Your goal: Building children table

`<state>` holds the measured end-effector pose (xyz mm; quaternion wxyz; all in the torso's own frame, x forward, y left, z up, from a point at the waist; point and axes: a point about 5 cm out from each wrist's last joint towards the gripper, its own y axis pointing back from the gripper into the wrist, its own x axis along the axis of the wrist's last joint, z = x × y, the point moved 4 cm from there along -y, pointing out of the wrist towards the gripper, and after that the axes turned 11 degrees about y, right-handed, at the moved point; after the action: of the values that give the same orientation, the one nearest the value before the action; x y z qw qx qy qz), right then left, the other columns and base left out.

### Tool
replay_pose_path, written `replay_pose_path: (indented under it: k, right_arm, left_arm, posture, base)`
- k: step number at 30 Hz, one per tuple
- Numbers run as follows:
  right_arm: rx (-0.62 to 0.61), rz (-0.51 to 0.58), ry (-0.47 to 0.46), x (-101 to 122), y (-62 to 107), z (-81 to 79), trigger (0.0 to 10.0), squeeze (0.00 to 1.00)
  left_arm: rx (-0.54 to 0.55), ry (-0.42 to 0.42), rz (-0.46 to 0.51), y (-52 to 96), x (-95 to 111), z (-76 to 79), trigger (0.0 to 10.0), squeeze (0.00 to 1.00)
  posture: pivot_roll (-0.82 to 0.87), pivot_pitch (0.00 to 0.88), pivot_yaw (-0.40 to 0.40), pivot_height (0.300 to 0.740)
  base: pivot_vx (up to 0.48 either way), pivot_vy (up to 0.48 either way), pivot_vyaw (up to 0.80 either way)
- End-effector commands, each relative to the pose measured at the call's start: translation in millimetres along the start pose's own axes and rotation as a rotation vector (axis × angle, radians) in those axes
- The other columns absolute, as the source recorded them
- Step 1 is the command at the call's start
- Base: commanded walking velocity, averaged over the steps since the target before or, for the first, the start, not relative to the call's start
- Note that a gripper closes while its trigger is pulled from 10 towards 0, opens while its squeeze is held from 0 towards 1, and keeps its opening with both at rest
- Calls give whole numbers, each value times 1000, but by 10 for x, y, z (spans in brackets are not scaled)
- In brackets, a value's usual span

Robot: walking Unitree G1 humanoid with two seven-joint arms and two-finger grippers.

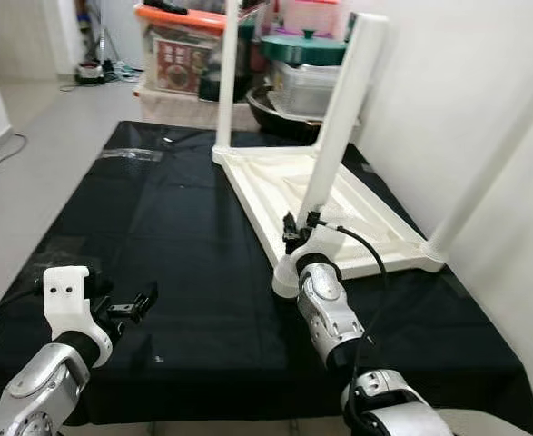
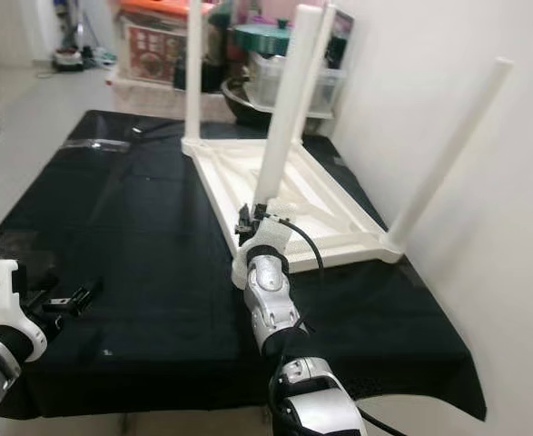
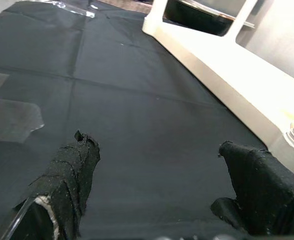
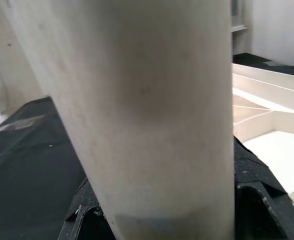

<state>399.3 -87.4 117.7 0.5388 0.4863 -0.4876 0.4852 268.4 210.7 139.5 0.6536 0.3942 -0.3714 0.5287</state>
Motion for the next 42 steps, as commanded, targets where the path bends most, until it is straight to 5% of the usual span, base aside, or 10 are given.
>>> replay_pose_path:
  k: [1,12,13,17,18,42]
  right_arm:
    - [-28,-230,7,-613,226,6,10000,0]
    - [-8,-173,-18,-497,218,-70,10000,0]
    - [-2,-147,-31,-441,210,-87,10000,894]
    - [4,-124,-34,-378,202,-98,10000,827]
    - [1,-116,-23,-336,190,-94,10000,0]
    - [132,80,-59,369,198,-3,10000,0]
  left_arm:
    - [4,-7,-13,-7,-22,3,10000,0]
    - [-2,-16,-19,-46,-30,23,10000,0]
    - [-3,-17,-21,-50,-34,25,10000,0]
    - [-4,-17,-23,-55,-37,29,10000,0]
    - [-5,-16,-23,-56,-38,31,10000,0]
    - [-27,-26,-28,-79,-51,73,10000,0]
  posture:
    - [173,0,-111,740]
    - [157,0,-102,740]
    - [157,0,-102,740]
    - [152,0,-101,740]
    - [149,0,-100,740]
    - [113,0,-86,740]
  base:
    - [0,0,0]
    - [0,0,0]
    - [0,0,0]
    - [0,0,0]
    - [0,0,0]
    - [0,0,0]
